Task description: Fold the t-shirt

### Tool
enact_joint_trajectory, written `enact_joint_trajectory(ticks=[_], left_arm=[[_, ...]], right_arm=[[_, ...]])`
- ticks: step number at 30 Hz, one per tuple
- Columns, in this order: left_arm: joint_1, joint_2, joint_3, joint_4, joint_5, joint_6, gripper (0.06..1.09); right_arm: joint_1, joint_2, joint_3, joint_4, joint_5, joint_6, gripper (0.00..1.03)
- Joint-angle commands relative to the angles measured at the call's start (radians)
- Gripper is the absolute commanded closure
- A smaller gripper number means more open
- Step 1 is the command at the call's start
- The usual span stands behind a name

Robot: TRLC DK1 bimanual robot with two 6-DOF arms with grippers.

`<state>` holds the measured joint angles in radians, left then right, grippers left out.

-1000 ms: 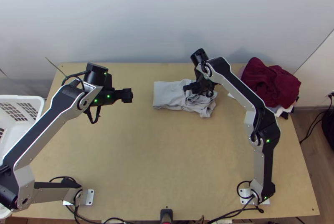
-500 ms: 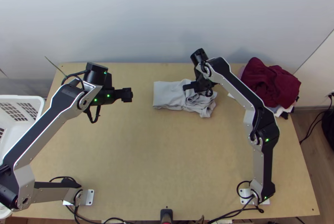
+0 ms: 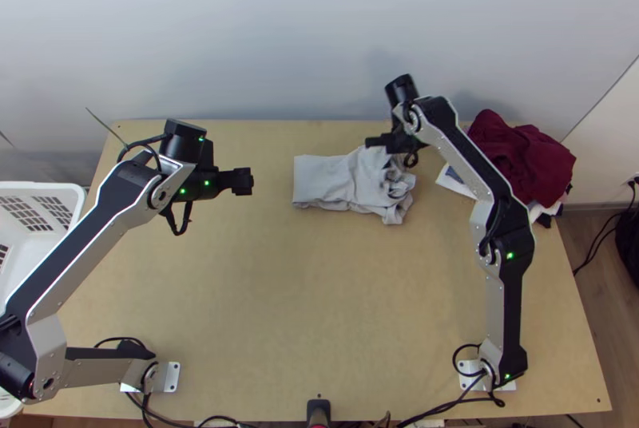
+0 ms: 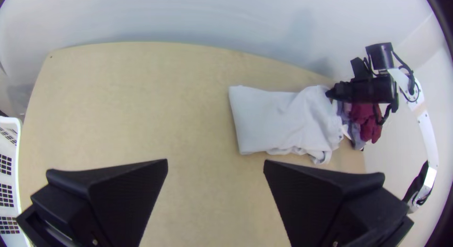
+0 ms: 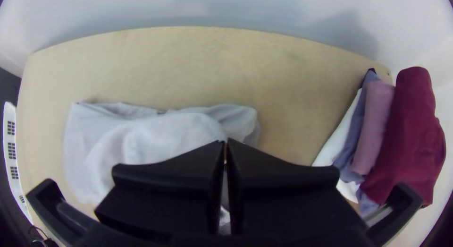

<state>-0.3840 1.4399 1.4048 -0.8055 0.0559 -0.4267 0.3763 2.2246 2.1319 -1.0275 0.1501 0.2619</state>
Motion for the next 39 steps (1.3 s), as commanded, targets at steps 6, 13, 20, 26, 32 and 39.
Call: enact_joint_trajectory(ticks=[6, 13, 20, 26, 32, 39], left_arm=[[-0.004, 0.017, 0.006, 0.002, -0.001, -0.02, 0.1], [0.01, 0.022, -0.023, 0.012, -0.002, -0.038, 0.1], [0.01, 0.085, 0.005, 0.074, -0.016, -0.07, 0.1], [0.011, 0.148, 0.059, 0.101, -0.051, -0.069, 0.1], [0.016, 0.166, 0.074, 0.106, -0.074, -0.07, 0.1], [0.017, 0.134, 0.036, 0.104, -0.074, -0.069, 0.1]], right_arm=[[-0.059, 0.142, 0.125, 0.015, 0.049, 0.037, 0.47], [-0.077, 0.01, 0.12, -0.063, 0.045, 0.105, 0.04], [0.058, -0.106, 0.128, -0.105, -0.046, 0.131, 0.04], [0.161, -0.082, 0.049, -0.171, -0.064, 0.155, 0.05], [0.188, -0.094, -0.145, -0.163, -0.064, 0.16, 0.04], [0.092, -0.172, -0.437, -0.002, -0.063, 0.142, 0.05]])
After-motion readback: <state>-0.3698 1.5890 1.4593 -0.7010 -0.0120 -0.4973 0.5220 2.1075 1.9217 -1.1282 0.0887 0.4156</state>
